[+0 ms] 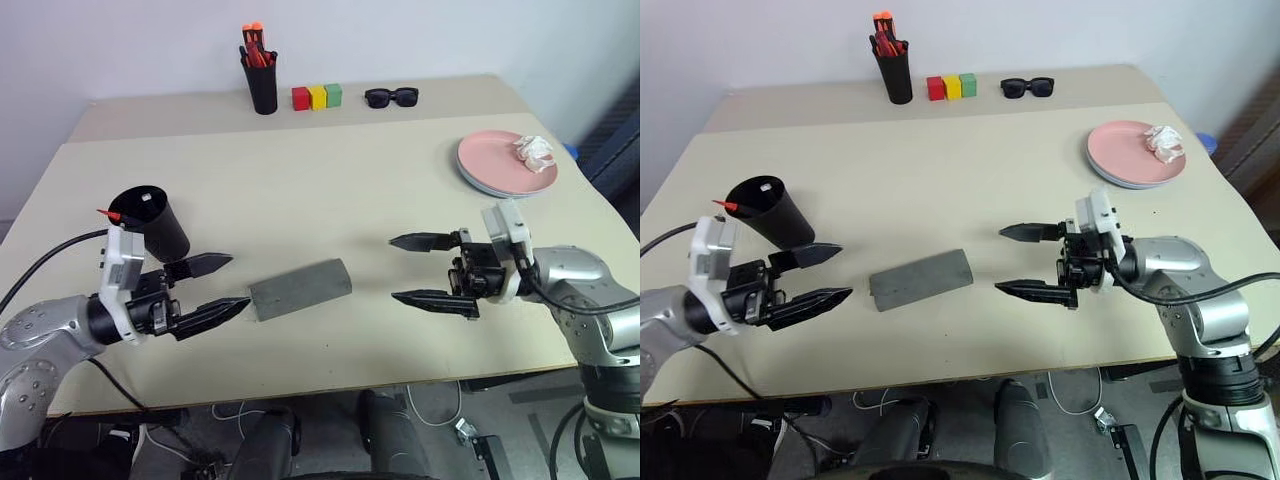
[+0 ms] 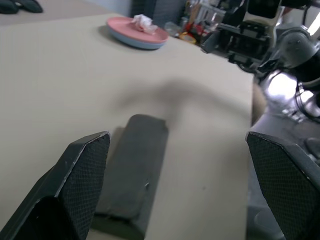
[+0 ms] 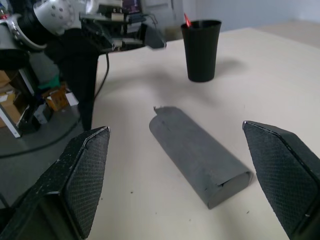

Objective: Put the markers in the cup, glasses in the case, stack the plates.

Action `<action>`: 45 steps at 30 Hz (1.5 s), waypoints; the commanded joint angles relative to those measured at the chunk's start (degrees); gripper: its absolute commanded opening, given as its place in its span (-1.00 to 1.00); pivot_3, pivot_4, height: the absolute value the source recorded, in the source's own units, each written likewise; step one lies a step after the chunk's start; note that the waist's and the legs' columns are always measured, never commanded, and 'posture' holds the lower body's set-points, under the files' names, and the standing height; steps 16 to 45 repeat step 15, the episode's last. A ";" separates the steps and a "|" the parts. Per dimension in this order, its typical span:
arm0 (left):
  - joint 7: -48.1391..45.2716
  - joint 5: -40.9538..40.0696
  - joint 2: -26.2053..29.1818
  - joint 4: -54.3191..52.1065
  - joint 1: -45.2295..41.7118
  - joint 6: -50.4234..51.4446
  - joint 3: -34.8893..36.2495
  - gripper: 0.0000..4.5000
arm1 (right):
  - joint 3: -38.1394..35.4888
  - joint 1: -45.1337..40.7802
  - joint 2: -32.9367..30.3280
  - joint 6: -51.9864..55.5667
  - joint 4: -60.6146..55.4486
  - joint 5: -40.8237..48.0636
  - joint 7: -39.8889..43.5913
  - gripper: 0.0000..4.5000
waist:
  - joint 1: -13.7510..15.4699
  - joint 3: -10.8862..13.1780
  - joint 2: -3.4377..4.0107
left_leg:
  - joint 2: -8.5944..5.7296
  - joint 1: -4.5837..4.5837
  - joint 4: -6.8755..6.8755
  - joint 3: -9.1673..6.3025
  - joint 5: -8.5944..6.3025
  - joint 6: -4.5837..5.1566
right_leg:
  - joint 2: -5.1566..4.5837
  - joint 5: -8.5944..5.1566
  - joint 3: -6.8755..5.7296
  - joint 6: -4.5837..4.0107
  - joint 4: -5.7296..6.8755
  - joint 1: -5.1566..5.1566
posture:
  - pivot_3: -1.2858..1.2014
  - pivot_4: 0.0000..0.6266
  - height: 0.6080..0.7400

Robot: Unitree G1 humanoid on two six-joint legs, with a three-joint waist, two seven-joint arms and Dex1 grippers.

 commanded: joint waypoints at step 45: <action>-6.52 8.88 -5.48 11.19 -8.79 -13.64 -8.93 1.00 | -5.62 5.81 -5.02 -3.76 -4.42 -2.06 -5.10 0.92 | 0.34 -0.01 -0.02 | 0.00 0.00 0.02 -0.02 0.00 0.00 | 0.00 0.01 -0.01 0.00 -0.02 0.03 | 0.03 -0.52 1.00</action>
